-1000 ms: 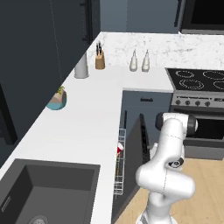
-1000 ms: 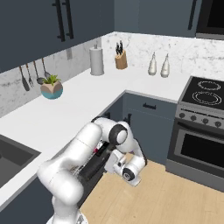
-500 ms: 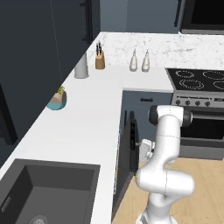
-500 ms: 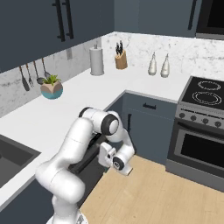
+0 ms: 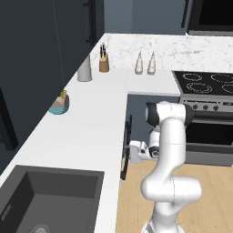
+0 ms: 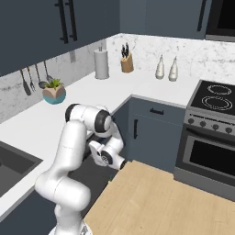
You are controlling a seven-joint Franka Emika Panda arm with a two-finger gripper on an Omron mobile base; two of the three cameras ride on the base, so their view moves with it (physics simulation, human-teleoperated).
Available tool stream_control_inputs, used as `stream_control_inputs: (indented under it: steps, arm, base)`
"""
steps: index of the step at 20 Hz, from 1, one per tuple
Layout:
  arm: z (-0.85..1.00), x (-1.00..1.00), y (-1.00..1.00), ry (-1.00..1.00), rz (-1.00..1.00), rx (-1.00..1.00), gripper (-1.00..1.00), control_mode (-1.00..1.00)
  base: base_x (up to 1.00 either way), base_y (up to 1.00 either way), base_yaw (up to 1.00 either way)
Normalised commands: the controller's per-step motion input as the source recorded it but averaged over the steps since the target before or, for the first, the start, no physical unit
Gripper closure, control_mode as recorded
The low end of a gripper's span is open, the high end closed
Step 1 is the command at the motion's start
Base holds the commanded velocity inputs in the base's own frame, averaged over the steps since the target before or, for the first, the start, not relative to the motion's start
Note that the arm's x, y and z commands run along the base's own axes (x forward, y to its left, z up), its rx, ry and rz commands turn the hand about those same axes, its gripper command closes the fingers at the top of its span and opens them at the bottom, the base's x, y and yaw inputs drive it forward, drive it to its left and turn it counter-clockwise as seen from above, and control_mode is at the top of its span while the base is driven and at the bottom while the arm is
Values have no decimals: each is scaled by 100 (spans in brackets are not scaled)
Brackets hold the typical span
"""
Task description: Pick up the cup and bowl from the counter, place them in the dishwasher, and close the dishwasher door.
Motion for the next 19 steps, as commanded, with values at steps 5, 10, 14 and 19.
stream_control_inputs:
  steps: [5,10,14,19]
  arm:
    - [-14,32,100,12,-2,-6,-100,-100]
    - [-31,22,100,24,0,1,-100,-100]
    - [-51,18,87,31,0,12,-100,-100]
    - [-61,18,72,33,0,22,-100,-100]
  base:
    - [0,0,0]
    - [0,0,0]
    - [0,0,0]
    - [0,0,0]
